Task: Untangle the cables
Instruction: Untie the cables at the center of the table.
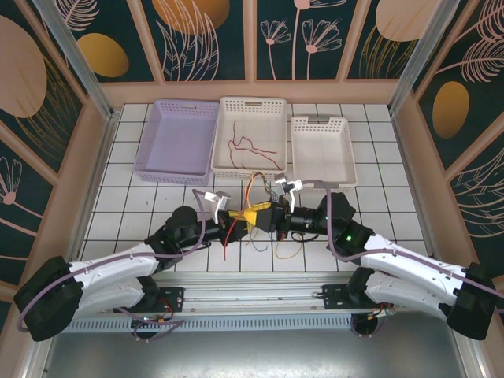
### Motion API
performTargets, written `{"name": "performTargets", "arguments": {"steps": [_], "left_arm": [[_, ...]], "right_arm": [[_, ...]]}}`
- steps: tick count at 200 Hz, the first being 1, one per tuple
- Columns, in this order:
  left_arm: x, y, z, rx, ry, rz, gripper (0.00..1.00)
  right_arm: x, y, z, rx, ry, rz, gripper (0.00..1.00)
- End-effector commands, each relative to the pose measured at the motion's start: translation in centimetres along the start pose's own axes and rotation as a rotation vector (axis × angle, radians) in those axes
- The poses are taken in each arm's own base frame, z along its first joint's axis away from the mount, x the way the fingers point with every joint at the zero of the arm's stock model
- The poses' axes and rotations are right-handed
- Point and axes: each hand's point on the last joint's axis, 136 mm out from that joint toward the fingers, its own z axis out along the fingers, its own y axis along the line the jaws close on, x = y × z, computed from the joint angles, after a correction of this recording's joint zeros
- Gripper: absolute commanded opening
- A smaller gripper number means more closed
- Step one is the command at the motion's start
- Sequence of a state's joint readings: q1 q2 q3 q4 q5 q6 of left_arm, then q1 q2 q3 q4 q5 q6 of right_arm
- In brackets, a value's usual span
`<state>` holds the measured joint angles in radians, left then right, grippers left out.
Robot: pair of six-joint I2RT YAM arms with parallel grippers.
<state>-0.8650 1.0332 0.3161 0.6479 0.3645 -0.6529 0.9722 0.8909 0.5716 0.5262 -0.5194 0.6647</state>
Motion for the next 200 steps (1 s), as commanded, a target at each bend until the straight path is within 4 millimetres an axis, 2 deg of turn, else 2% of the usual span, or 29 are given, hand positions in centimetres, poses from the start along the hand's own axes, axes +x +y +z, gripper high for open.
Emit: {"name": "performTargets", "arguments": {"steps": [1, 19, 33, 63, 79, 113, 151, 171, 191, 200], "left_arm": [[-2.6, -1.8, -0.7, 0.030, -0.093, 0.054, 0.00], [-2.9, -2.0, -1.8, 0.016, -0.116, 0.050, 0.00], [-3.7, -2.2, -3.2, -0.005, -0.158, 0.040, 0.00], [-5.6, -2.4, -6.9, -0.114, -0.234, 0.035, 0.00], [-6.7, -2.5, -8.9, -0.185, -0.264, 0.040, 0.00], [-9.5, -2.6, -13.4, -0.357, -0.338, 0.044, 0.00], [-13.2, -5.2, -17.6, -0.420, -0.420, 0.083, 0.00], [-14.9, -6.7, -19.7, -0.447, -0.445, 0.120, 0.00], [-15.6, -7.4, -20.9, -0.486, -0.430, 0.150, 0.00], [-16.5, -8.3, -22.0, -0.491, -0.451, 0.155, 0.00]], "right_arm": [[-1.7, 1.3, -0.8, -0.008, -0.074, -0.037, 0.00], [-2.3, -0.3, -1.9, 0.098, -0.120, -0.031, 0.00], [-2.8, -2.6, -3.5, 0.211, -0.172, 0.000, 0.00], [-3.4, -8.7, -9.1, 0.451, -0.314, 0.132, 0.00], [-2.8, -12.2, -12.3, 0.561, -0.380, 0.237, 0.00], [-0.1, -17.0, -16.3, 0.661, -0.423, 0.419, 0.00], [1.4, -19.3, -19.0, 0.791, -0.458, 0.475, 0.00], [2.0, -20.6, -21.5, 0.933, -0.497, 0.510, 0.00], [2.5, -21.1, -23.7, 1.011, -0.559, 0.546, 0.00], [2.6, -21.3, -24.9, 1.054, -0.593, 0.561, 0.00]]}}
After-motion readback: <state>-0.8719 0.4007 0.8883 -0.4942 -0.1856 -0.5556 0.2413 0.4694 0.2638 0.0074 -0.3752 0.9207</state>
